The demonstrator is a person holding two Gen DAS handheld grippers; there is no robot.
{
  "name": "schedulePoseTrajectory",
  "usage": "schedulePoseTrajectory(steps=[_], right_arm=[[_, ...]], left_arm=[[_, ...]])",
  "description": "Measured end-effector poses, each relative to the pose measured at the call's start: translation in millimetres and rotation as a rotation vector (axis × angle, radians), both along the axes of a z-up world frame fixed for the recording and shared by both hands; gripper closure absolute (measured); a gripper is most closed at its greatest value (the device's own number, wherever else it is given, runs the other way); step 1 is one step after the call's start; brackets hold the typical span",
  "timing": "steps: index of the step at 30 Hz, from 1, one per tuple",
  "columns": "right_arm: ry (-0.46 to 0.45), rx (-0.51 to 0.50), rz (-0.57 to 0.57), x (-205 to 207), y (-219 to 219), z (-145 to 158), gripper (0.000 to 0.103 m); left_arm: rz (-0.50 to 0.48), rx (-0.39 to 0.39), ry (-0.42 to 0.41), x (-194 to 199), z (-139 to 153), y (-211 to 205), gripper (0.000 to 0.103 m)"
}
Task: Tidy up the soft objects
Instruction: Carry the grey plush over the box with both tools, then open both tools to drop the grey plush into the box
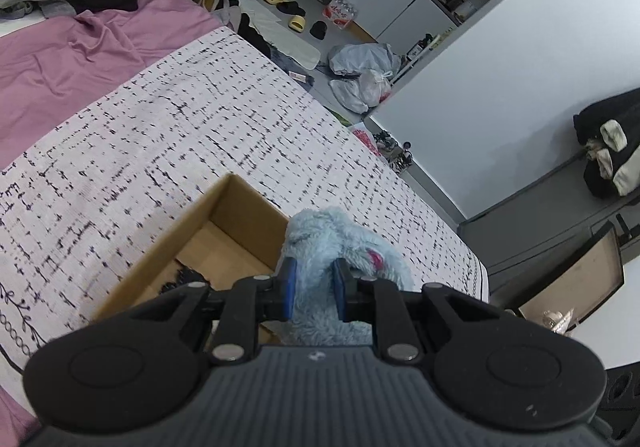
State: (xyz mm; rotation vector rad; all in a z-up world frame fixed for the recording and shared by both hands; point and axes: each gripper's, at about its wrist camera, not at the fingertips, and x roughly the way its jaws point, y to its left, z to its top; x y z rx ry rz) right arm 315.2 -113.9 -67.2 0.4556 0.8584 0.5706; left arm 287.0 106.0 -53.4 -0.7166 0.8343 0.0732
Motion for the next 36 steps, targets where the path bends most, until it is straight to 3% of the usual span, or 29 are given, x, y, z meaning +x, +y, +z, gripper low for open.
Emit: schedulePoseTrajectory(steps=[12,27,33,36], right_arm=[[0.041,-0.055,0.005,17.8,42.7,-20.1,0.087],[0.138,-0.13,-0.019,45.0,67.2,-67.5,0.087],[0.193,-0.108,-0.036,50.0,65.9,-78.3,0.083],[0.171,-0.103,-0.037,45.2,62.4,-69.9,0.067]], left_arm=[[-0.003,-0.009,0.039,24.0,-31.9,38.6,0.085],[-0.062,0.058,0.143,62.1,-82.7,45.7,0.085],[-0.048,0.064,0.177,67.5,-86.3,47.4,0.079],[-0.042,0.069,0.176,63.6,-81.1,47.8,0.072]])
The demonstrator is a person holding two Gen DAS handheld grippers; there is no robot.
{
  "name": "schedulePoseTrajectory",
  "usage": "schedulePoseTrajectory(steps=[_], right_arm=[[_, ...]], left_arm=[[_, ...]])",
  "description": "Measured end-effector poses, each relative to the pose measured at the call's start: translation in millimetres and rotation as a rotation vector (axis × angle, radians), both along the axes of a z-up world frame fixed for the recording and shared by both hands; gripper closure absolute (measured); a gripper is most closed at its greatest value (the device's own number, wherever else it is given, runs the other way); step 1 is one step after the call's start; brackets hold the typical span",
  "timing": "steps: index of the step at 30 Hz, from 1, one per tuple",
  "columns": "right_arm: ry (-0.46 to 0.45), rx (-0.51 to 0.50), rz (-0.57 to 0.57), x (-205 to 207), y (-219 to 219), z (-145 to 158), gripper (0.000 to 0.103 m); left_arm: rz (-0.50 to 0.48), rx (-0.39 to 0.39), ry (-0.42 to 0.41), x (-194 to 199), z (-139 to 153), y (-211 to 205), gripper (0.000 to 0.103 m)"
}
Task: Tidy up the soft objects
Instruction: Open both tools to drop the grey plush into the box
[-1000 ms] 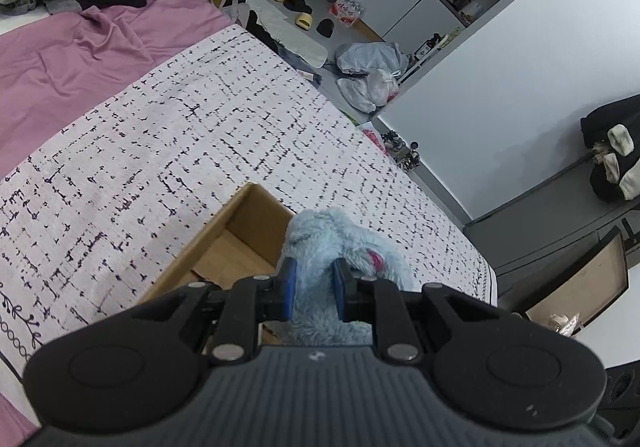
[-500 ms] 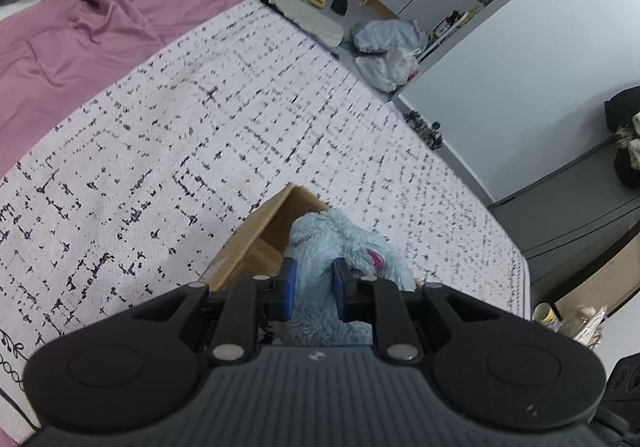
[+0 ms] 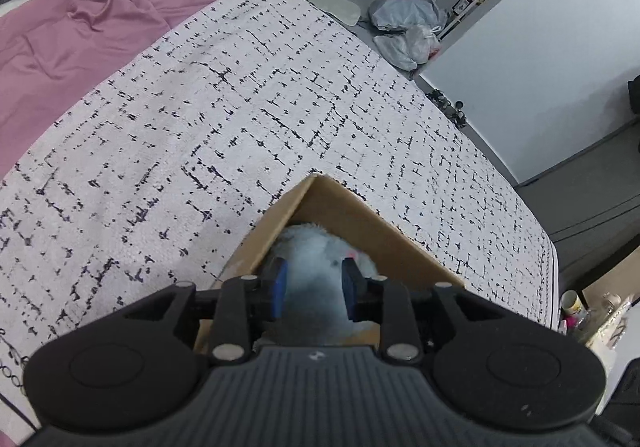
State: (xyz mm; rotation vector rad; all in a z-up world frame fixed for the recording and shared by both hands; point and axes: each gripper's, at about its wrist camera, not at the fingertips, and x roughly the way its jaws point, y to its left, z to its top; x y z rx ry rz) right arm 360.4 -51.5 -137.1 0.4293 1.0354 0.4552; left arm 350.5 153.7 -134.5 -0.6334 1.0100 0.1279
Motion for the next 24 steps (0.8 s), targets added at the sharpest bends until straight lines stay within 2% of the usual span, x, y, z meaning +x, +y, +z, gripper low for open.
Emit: schedulePoseTrajectory(steps=[1,2,4,5,7,9,10,13,16,19,21,24], right_arm=[[-0.005,-0.004,-0.007,-1.1,-1.9,2.5,0.059],[-0.015,-0.013,-0.013,-3.0,-3.0,5.2,0.055],[-0.045,-0.032,-0.017,-6.7,-6.2,11.1,0.047],[-0.056,-0.037,-0.018,-9.8,-8.5,14.5,0.046],[-0.071,-0.036,-0.024,-13.1,-13.6,18.3,0.037],[-0.093,-0.048,-0.036,-18.8,-19.1,23.5,0.028],[-0.103,-0.057,-0.04,-20.4,-20.5,25.3,0.021],[-0.134,-0.085,-0.051,-29.8,-28.3,28.9,0.012],[-0.156,-0.091,-0.063,-40.1,-38.9,30.8,0.006],[-0.179,-0.092,-0.065,-50.9,-50.9,33.5,0.0],[-0.19,-0.091,-0.071,-58.1,-59.5,34.9,0.0],[-0.197,-0.084,-0.079,-66.7,-71.9,37.6,0.0]], left_arm=[[0.006,0.011,-0.002,-1.9,2.7,-0.1,0.068],[0.009,0.019,-0.006,-3.8,5.6,-0.3,0.066],[0.015,0.024,-0.02,-8.7,11.6,-1.1,0.051],[0.02,0.024,-0.03,-11.7,14.6,-1.4,0.048],[0.036,0.04,-0.05,-18.4,21.4,-3.5,0.031],[0.042,0.067,-0.077,-24.8,28.9,-6.1,0.024],[0.04,0.075,-0.091,-27.9,32.1,-7.6,0.023],[0.045,0.109,-0.128,-38.0,42.4,-12.1,0.017],[0.06,0.133,-0.166,-49.2,53.1,-15.3,0.014],[0.05,0.191,-0.184,-59.4,62.0,-22.0,0.014],[0.043,0.231,-0.192,-66.5,66.7,-28.0,0.013],[0.027,0.247,-0.203,-76.2,71.9,-35.3,0.013]])
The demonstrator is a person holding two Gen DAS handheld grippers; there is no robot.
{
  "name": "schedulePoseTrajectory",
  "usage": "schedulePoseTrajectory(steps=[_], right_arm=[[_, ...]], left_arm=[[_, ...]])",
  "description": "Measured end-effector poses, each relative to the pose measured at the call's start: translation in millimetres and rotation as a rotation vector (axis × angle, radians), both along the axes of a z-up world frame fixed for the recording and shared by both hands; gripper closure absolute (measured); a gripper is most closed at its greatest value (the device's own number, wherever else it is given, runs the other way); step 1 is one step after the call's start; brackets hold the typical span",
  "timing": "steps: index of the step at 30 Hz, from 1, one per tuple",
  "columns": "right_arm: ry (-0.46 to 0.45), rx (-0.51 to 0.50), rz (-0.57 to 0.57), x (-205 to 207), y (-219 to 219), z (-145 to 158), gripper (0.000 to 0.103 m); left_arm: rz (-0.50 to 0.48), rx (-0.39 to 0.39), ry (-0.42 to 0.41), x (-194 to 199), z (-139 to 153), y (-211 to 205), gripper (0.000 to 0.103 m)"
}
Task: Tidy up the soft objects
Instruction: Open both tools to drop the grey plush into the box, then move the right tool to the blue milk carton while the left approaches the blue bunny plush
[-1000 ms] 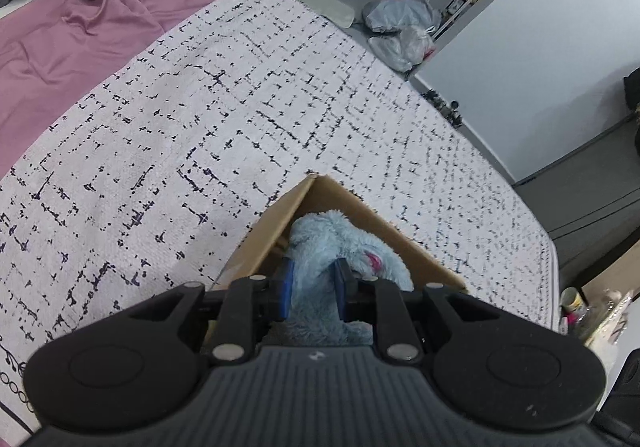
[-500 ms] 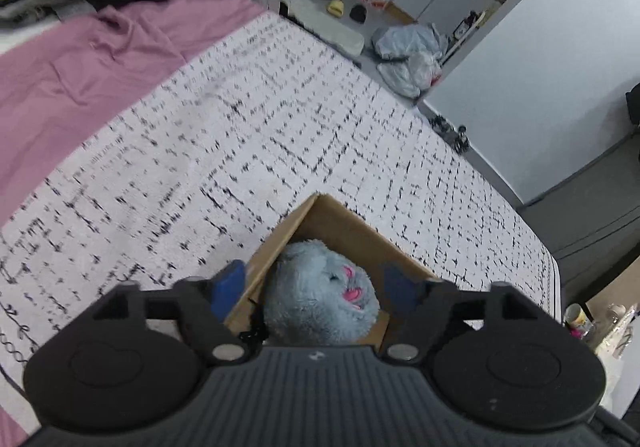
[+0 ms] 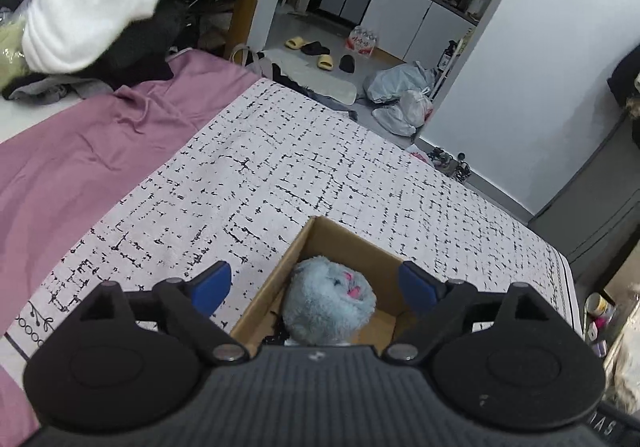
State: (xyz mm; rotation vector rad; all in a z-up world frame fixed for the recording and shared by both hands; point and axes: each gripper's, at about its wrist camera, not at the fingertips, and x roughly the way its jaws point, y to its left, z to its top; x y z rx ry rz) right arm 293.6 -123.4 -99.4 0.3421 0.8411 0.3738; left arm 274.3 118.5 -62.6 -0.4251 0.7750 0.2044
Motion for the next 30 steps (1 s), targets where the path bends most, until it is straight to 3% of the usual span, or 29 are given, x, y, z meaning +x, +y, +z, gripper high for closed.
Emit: schedulePoseTrajectory(steps=[7,12,30], right_arm=[[-0.02,0.004,0.009,-16.1,-23.1,7.1,0.0],[-0.024,-0.003,0.028,-25.7,-37.2,8.6,0.0],[-0.045,-0.051,0.084,-44.6,-92.3,5.2,0.0]], left_arm=[[-0.046,0.014,0.025,-19.8,4.7,-16.0,0.013],[-0.064,0.084,0.078,-27.1,4.4,-32.1,0.013],[-0.16,0.173,0.078,-52.8,9.4,-89.1,0.008]])
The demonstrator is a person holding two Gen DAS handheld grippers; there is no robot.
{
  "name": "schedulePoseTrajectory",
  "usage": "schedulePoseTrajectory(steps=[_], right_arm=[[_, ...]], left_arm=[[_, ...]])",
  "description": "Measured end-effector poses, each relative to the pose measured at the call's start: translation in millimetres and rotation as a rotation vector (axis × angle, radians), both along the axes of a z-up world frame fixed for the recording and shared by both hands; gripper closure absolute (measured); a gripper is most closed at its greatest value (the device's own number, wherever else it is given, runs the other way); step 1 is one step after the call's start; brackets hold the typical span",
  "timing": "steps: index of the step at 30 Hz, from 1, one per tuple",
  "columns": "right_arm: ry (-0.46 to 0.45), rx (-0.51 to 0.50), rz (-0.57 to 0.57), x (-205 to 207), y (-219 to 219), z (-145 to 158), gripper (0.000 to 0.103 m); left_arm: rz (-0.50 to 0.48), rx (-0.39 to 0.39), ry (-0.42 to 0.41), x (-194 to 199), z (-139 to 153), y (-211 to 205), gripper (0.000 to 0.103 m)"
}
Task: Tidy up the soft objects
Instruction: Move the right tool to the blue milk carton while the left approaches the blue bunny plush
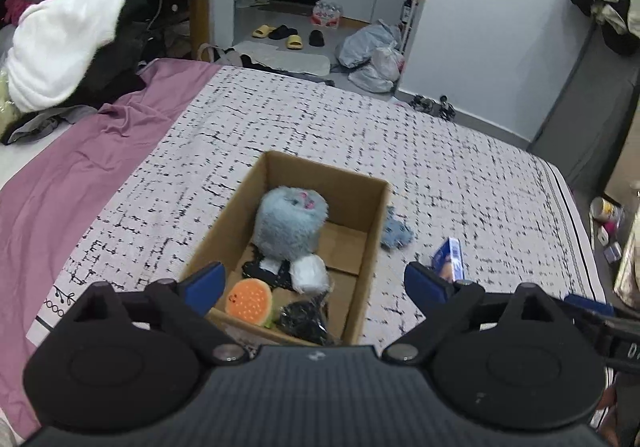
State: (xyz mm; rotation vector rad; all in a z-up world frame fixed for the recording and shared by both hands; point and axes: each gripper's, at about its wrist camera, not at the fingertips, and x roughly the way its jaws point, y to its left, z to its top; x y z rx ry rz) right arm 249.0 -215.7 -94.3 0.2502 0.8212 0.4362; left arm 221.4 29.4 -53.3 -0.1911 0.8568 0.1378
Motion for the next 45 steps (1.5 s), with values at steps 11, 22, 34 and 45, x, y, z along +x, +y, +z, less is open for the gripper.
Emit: schedulePoseTrajectory(steps=[11,22,34,45], right_arm=[[0.022,0.004,-0.016,11.8,-29.1,-6.2,0.0],[0.083,-0.015,0.025,40.6,-37.9,-7.4,0.0],[0.108,0.065,0.048,67.1,-47.3,-16.7,0.0],[0.139,0.122,0.009,83.2,-57.7,-57.3,0.012]], left_arm=[[-0.045,0.052,0.037,-3.7,-7.8,-39.3,0.0],[-0.04,0.082,0.099,7.6,-11.8,-59.3,0.0],[-0.035,0.109,0.116,25.6,-11.4,-83.3,0.0],[-0.033,0.104,0.112,54.2,-21.5,-90.2,0.003]])
